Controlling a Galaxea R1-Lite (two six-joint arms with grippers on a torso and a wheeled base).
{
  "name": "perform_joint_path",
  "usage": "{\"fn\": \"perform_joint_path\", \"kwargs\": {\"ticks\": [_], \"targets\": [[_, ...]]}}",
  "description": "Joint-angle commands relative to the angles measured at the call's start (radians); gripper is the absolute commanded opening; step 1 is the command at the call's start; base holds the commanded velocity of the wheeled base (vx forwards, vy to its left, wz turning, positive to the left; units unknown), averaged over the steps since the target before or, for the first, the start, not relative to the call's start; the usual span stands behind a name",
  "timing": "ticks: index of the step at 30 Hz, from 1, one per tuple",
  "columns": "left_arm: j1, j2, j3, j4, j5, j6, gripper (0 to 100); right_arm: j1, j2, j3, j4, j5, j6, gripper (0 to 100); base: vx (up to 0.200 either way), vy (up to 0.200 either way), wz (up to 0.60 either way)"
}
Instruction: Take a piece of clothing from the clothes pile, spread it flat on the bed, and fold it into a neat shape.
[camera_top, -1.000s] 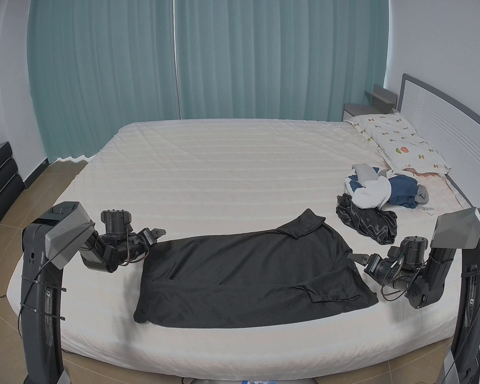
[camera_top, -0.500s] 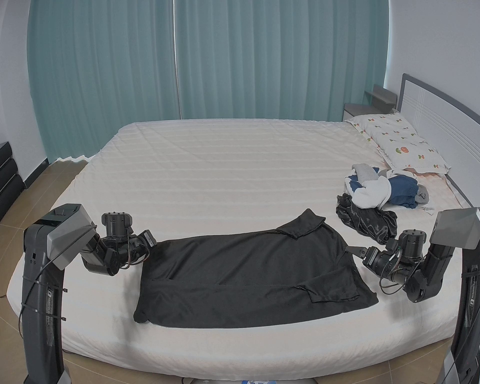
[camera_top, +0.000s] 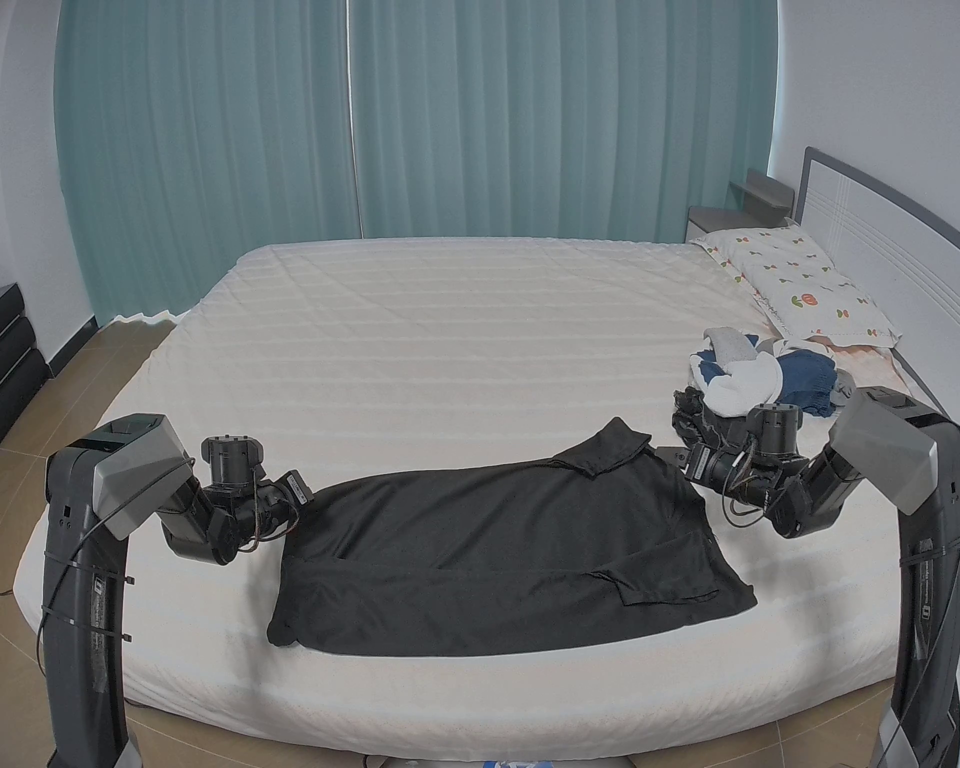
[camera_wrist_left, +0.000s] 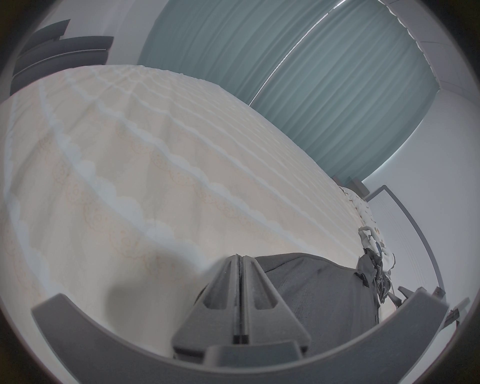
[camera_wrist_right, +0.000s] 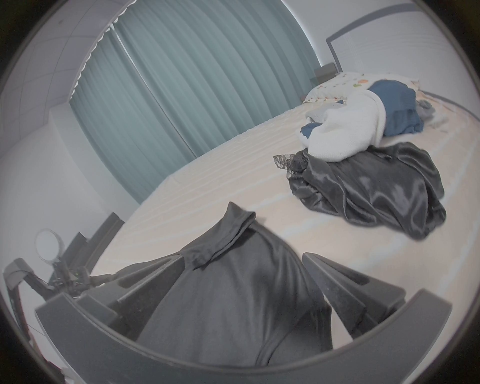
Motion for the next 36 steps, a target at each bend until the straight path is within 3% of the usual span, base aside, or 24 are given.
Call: {"fn": "perform_joint_path", "kwargs": {"ticks": [1,14,23,24,36], "targets": [[0.001,-0.016,0.038,-0.009,-0.001,-0.016,0,0.018,0.164,-0.267,0.164,-0.083,-0.084,100,0.0,0.0,0.0],[0.001,-0.029,0.058,-0.011,-0.001,-0.03,0,0.024,0.313,-0.54,0.262,-0.096,-0.078,100,0.0,0.0,0.0],[0.001,-0.029,0.056,-0.011,-0.001,-0.03,0,0.027,0.315,-0.555,0.264,-0.101,-0.034,100,0.0,0.0,0.0],[0.001,-0.029,0.056,-0.011,-0.001,-0.03,0,0.027,0.315,-0.553,0.264,-0.101,-0.032,0,0.0,0.0,0.0],[0.002,-0.029,0.047,-0.011,-0.001,-0.03,0,0.026,0.299,-0.536,0.219,-0.135,-0.003,0,0.0,0.0,0.0]]}}
